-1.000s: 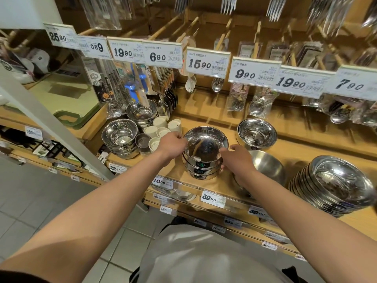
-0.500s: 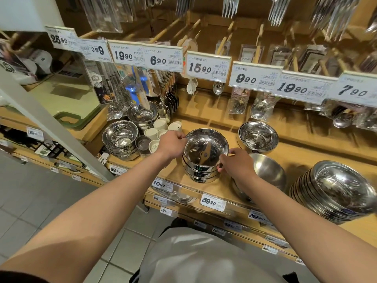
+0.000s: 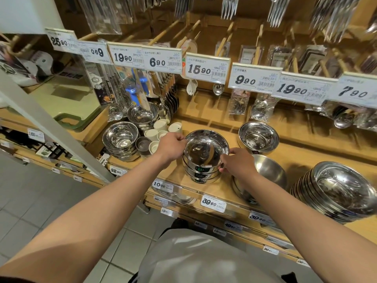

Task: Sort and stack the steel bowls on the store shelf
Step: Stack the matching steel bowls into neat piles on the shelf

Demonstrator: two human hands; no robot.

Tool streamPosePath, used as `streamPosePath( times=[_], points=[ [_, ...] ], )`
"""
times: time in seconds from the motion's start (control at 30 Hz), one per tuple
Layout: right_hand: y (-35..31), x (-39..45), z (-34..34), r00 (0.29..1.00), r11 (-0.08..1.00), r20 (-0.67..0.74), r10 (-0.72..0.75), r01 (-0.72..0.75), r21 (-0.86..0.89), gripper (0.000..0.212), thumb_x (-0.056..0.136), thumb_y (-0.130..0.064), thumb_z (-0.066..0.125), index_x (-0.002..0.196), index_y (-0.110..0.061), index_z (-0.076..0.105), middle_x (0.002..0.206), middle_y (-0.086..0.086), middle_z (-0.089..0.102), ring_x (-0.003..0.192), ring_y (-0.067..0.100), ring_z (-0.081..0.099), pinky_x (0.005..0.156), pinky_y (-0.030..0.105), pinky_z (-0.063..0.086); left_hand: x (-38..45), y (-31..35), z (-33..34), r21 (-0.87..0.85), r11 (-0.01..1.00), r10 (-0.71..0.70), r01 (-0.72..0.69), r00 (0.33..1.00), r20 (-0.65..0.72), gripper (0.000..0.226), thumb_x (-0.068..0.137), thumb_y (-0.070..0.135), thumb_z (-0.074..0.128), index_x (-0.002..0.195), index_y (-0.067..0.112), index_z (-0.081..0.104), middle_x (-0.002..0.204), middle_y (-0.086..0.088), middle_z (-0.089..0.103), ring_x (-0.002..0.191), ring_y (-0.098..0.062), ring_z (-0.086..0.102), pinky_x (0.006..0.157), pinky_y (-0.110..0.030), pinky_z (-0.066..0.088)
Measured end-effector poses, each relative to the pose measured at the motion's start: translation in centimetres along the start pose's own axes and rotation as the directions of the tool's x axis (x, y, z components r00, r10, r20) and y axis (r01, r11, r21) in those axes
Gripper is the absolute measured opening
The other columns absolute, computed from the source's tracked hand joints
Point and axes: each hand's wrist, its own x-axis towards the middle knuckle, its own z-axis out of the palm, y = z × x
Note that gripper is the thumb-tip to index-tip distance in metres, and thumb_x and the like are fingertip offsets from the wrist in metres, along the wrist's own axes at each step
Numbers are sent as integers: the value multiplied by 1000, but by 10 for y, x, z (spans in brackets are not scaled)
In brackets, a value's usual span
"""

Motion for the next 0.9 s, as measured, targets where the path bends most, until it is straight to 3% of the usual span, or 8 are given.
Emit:
streamPosePath(
  times=[0.17, 0.27, 0.37, 0.43, 0.57, 0.7, 0.83, 0.9],
  points=[
    [0, 2, -1, 1000, 1000, 24, -15, 15, -13, 9, 95, -18, 58, 86, -19, 59, 69, 0, 72, 64, 19, 73, 81, 40, 63, -2, -1, 1, -37, 999, -36, 37, 999, 14, 24, 97, 19, 54, 79, 7, 64, 74, -5, 58, 72, -22, 49, 66, -32, 45],
    [2, 3, -6, 1000, 1000, 6, -18, 18, -12, 7, 95, -23, 60, 97, -18, 55, 76, -1, 65, 72, 23, 74, 87, 44, 61, -2, -4, 2, -125, 988, -90, 96, 995, 50, 30, 98, 25, 56, 94, -2, 68, 87, -12, 63, 81, -23, 55, 84, -42, 57],
    [5, 7, -20, 1000, 999, -5, 5, -4, 48, 17, 96, -26, 60, 109, -15, 59, 86, 2, 64, 69, 17, 68, 85, 39, 62, -8, -4, -7, -151, 981, -110, 121, 991, 81, 30, 99, 29, 56, 99, 1, 69, 80, -9, 65, 73, -22, 58, 62, -27, 54],
    [6, 11, -34, 999, 999, -43, -9, 11, 40, 21, 96, -27, 58, 109, -12, 63, 96, 2, 66, 73, 17, 69, 89, 42, 60, -9, -2, -17, -157, 982, -95, 104, 993, 65, 27, 99, 26, 55, 98, 4, 69, 80, -10, 66, 72, -23, 59, 65, -33, 52],
    [7, 25, -63, 978, 995, -202, -43, 61, 84, 27, 95, -20, 56, 76, -3, 65, 78, 11, 65, 71, 23, 61, 79, 41, 54, -8, 13, -32, -151, 988, -14, 7, 999, -42, 20, 97, 26, 55, 90, 16, 72, 84, -3, 71, 83, -25, 65, 87, -45, 55],
    [7, 51, -79, 945, 999, -324, -51, 55, 1, 38, 91, -17, 54, 53, -16, 52, 63, 10, 59, 69, 29, 53, 75, 49, 51, -5, 40, -26, -170, 983, 72, -71, 997, 1, 18, 98, 22, 55, 90, 20, 71, 88, 2, 71, 81, -18, 65, 73, -35, 53],
    [15, 88, -83, 931, 998, -360, 53, -64, -19, 25, 94, -23, 59, 92, -3, 73, 100, 21, 72, 98, 36, 66, 93, 46, 53, 8, 54, -11, -140, 986, 108, -93, 988, 107, 13, 99, 26, 57, 97, 24, 70, 85, 5, 72, 76, -11, 64, 62, -22, 49],
    [21, 104, -85, 921, 990, -372, 114, -138, -40, 37, 95, -29, 64, 118, -1, 70, 117, 20, 71, 111, 38, 65, 98, 42, 51, 18, 57, -6, -160, 983, 112, -88, 983, 147, 14, 100, 27, 58, 98, 24, 71, 81, 5, 71, 74, -11, 64, 63, -25, 52]
  ],
)
